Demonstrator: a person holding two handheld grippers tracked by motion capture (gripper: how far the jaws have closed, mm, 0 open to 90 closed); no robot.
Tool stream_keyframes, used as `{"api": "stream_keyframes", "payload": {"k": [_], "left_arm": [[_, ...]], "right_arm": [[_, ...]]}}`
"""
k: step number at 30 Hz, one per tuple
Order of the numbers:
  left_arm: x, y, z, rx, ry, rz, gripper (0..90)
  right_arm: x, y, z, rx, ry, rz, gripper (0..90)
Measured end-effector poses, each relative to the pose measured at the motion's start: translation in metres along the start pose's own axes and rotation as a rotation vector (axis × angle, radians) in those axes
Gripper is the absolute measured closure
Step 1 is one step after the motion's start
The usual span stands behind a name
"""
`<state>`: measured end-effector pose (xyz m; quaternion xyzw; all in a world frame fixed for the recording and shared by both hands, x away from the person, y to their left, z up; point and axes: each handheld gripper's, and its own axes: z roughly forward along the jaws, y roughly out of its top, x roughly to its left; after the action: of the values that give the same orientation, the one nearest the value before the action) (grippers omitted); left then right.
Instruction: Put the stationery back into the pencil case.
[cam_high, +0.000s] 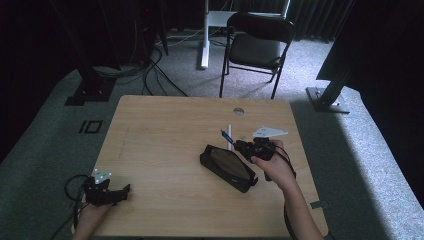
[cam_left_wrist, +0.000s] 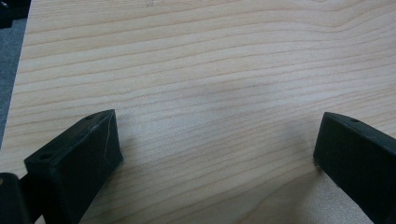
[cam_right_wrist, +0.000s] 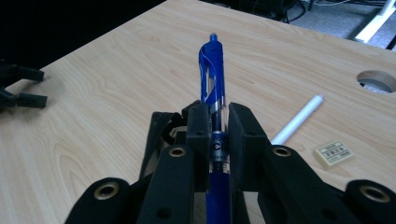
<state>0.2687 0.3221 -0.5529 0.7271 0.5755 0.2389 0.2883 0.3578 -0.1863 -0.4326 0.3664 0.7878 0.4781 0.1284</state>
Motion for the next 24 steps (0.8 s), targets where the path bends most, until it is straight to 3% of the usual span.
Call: {"api": "stream_keyframes", "payload": {"k": [7, 16, 24], "left_arm": [[0.0, 0.0, 0.0, 0.0, 0.0, -0.002, 0.9], [0.0, 0.0, 0.0, 0.0, 0.0, -0.002, 0.9], [0.0, 0.0, 0.0, 0.0, 0.0, -0.002, 0.9]], "right_arm": [[0.008, -0.005, 0.004, 0.053, 0.027, -0.018, 79.5], [0.01, -0.014, 0.011, 0.081, 0.067, -0.022, 79.5], [0.013, -0.021, 0.023, 0.155, 0.077, -0.043, 79.5]]}}
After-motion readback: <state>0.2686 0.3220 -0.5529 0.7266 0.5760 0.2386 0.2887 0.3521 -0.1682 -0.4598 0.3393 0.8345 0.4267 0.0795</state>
